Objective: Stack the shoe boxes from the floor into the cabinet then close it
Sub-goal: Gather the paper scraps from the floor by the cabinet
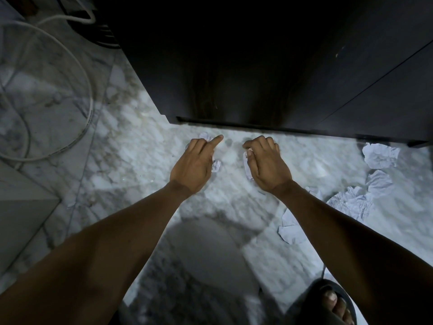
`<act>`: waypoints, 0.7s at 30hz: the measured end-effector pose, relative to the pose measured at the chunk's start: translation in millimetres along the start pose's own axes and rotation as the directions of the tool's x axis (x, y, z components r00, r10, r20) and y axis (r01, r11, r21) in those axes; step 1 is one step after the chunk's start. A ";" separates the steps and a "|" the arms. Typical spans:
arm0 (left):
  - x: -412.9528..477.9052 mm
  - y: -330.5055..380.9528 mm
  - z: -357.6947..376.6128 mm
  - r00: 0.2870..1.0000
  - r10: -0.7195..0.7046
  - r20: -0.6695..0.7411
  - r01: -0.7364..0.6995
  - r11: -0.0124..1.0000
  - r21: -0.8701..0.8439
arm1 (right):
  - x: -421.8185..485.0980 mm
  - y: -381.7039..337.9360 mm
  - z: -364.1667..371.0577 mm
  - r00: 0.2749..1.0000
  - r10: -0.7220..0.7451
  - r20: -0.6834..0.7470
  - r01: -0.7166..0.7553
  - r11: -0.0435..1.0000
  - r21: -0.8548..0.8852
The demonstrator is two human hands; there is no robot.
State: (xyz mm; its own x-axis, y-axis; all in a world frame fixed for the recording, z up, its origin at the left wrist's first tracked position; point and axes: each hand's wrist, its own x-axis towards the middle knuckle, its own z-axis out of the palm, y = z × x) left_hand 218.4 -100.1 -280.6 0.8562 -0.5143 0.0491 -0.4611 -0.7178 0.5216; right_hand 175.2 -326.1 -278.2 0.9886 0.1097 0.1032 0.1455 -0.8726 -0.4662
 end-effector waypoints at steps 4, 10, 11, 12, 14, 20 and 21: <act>-1.2 2.3 -0.8 0.997 -0.050 -0.054 0.048 0.998 -0.026 | -1.2 3.1 2.7 0.999 -0.005 0.050 0.007 0.999 -0.035; 2.8 -3.8 1.6 0.999 0.039 0.008 -0.039 0.994 0.102 | 0.2 1.7 -1.1 0.997 0.003 0.079 -0.002 1.000 -0.016; 3.3 -6.7 2.7 0.997 0.071 0.006 -0.071 0.991 0.112 | 0.5 2.1 -4.8 0.995 -0.011 0.098 0.011 1.000 0.000; 3.6 -8.4 3.3 0.996 0.087 0.001 -0.086 0.991 0.103 | 0.4 3.1 -8.6 0.992 -0.032 0.122 0.030 0.999 0.016; 3.5 -8.8 4.0 0.997 0.076 -0.014 -0.075 0.996 0.056 | 0.0 7.2 -15.5 0.979 -0.095 0.183 0.090 0.995 0.034; 3.9 -7.1 10.1 0.999 0.033 -0.034 -0.030 0.997 0.073 | -5.5 19.9 -8.6 0.959 -0.216 0.184 0.249 0.951 -0.181; 3.6 -7.0 10.4 0.998 0.035 -0.045 -0.032 0.997 0.071 | -6.3 17.1 -4.0 0.970 -0.200 0.140 0.227 0.952 -0.206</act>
State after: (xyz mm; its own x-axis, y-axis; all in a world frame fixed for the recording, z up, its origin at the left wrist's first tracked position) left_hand 222.3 -101.7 -292.9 0.8490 -0.5178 0.1058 -0.5038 -0.7324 0.4580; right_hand 171.3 -343.6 -283.3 0.9348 0.3481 0.0700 0.3545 -0.9038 -0.2397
